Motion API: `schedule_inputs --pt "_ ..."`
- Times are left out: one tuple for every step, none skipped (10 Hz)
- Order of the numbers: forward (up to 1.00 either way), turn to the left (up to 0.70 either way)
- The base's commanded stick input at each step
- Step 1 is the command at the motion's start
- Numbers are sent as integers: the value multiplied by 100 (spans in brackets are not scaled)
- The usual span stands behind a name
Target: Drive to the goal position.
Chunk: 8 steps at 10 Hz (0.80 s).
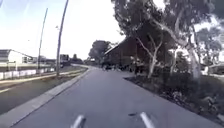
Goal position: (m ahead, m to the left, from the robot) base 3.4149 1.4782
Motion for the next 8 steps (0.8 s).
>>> schedule_inputs --pt "94 0" --pt "95 0" --pt "94 0" --pt "94 0" --pt "94 0" --pt "94 0" --pt "94 0" --pt "94 0"
